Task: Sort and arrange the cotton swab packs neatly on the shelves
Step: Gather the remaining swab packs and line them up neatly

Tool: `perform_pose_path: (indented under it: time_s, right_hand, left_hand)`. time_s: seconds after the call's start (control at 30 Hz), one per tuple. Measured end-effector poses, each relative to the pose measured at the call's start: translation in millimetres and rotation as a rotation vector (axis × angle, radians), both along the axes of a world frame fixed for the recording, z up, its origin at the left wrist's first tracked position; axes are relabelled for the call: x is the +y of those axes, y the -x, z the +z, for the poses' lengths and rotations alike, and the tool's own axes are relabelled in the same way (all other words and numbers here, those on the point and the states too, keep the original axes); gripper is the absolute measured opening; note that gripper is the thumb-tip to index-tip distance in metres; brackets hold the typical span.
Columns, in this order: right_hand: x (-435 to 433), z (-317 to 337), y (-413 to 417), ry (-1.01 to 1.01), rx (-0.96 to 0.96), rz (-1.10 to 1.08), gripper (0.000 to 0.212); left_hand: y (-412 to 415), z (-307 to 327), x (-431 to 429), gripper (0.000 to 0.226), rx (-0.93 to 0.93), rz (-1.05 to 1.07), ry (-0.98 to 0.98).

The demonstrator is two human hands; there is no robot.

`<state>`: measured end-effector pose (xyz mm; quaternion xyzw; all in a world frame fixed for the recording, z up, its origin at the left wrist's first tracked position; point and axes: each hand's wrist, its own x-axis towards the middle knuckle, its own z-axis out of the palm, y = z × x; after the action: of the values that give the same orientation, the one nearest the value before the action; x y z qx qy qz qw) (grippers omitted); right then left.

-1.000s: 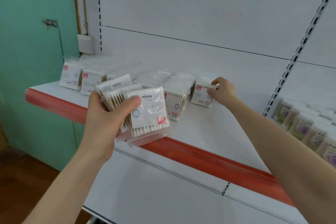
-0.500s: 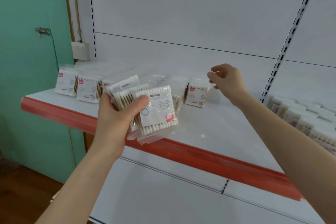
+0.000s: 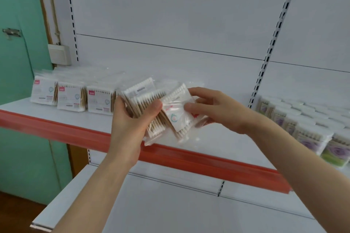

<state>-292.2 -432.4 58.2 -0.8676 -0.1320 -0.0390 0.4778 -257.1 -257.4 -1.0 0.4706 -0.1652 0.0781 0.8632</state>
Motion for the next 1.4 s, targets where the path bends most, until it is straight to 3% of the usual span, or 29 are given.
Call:
perform_pose_path:
  time_s: [0.2, 0.3, 0.37, 0.53, 0.67, 0.77, 1.0, 1.23, 1.4]
  right_hand:
    - [-7.2, 11.2, 0.4, 0.037, 0.010, 0.015, 0.028]
    - [-4.4, 3.7, -5.2, -0.165, -0.089, -0.162, 0.031]
    - [-1.2, -4.8, -4.9, -0.332, -0.057, -0.202, 0.028]
    - [2.7, -17.3, -4.3, -0.362, 0.020, -0.171, 0.008]
    - [-34.5, -1.8, -27.7, -0.577, -0.112, -0.373, 0.019]
    - [-70.1, -2.7, -49.5, -0.345, -0.249, -0.555, 0.027]
    - [-76.9, -25.5, -115.8, 0.244, -0.159, -0.600, 0.042]
    - [-63.9, -37.5, -151.6, 0.363, -0.188, -0.617, 0.035]
    - [-67.8, -31.3, -139.2, 0.357, -0.211, -0.636, 0.049]
  left_hand:
    - [2.8, -1.6, -4.3, 0.068, 0.018, -0.081, -0.091]
    - [3.4, 0.1, -7.4, 0.067, 0.008, -0.035, -0.054]
    - [3.4, 0.8, -9.7, 0.069, 0.010, -0.003, -0.006]
    - [0.7, 1.6, -10.7, 0.062, 0.029, 0.014, 0.044]
    - [-5.4, -0.6, -0.4, 0.048, 0.043, 0.029, 0.052]
    - [-7.0, -2.3, 8.7, 0.046, 0.025, 0.073, 0.042]
    - [-9.5, -7.7, 18.5, 0.044, 0.029, 0.111, 0.000]
    - [-11.0, -11.2, 23.1, 0.044, 0.042, 0.132, -0.036]
    - [-9.3, -7.7, 20.3, 0.044, 0.049, 0.101, -0.039]
